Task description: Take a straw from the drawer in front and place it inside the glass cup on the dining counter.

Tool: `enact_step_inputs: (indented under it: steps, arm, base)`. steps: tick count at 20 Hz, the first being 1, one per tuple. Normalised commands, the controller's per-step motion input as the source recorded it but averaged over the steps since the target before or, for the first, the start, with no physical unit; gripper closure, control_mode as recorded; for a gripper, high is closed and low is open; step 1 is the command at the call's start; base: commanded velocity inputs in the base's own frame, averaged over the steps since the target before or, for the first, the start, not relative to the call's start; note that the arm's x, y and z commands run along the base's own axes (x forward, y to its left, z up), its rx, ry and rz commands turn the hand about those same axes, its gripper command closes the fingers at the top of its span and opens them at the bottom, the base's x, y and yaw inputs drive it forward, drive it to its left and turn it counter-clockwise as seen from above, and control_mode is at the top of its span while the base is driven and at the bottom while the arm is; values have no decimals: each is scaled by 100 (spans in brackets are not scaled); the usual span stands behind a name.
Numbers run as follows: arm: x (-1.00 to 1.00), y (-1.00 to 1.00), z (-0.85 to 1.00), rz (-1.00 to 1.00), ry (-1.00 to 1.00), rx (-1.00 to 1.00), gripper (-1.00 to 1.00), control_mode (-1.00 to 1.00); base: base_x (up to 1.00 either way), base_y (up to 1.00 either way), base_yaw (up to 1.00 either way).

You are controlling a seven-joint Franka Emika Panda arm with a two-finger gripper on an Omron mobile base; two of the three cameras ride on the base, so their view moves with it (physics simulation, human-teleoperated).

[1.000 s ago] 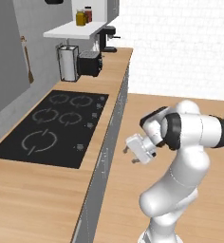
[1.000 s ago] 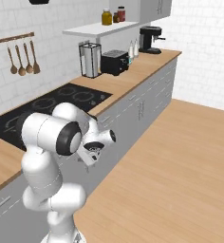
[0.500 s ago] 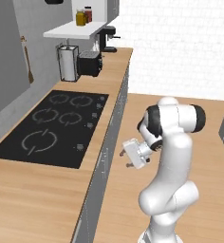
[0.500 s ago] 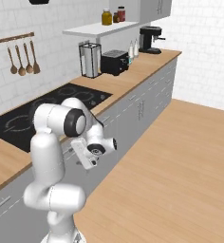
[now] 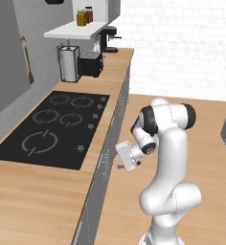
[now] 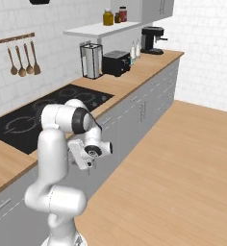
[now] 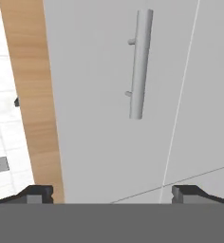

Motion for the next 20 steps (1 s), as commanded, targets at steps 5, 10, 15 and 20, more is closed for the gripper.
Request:
enact_step_inputs:
  steps: [5, 10, 15, 20]
  arm:
    - [21, 27, -23, 0, -3, 3, -100, -100]
    - [26, 16, -31, 0, -10, 6, -100, -100]
    - [30, 6, -26, 0, -12, 8, -100, -100]
    - [45, 9, -20, 0, -6, 7, -100, -100]
  base:
    - [0, 0, 0]
    - [0, 0, 0]
    - [0, 0, 0]
    - [0, 0, 0]
